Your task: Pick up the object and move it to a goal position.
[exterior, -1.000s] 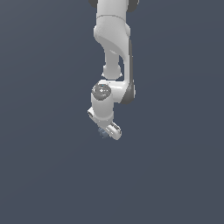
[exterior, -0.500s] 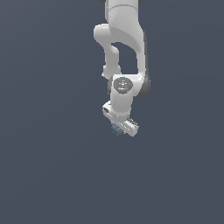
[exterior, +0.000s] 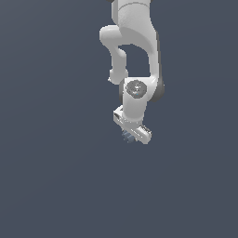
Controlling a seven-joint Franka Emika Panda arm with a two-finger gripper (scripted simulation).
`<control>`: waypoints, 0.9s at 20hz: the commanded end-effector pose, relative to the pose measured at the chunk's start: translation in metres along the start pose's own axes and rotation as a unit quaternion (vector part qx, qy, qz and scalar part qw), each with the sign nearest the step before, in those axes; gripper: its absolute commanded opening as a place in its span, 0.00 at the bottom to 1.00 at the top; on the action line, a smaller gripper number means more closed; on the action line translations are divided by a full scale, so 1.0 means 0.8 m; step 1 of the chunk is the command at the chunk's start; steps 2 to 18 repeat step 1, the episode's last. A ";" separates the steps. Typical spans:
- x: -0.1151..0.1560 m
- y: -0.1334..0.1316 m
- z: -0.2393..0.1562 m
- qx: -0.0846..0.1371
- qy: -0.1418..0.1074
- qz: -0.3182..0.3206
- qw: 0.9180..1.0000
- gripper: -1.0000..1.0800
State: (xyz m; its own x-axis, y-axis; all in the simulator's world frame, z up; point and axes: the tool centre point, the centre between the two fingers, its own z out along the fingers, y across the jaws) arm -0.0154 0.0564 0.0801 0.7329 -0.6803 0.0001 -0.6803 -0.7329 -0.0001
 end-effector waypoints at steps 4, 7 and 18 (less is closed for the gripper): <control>0.002 0.002 0.001 0.000 0.000 0.001 1.000 0.00; 0.002 0.002 0.001 0.000 0.000 0.001 1.000 0.00; 0.002 0.002 0.001 0.000 0.000 0.001 1.000 0.00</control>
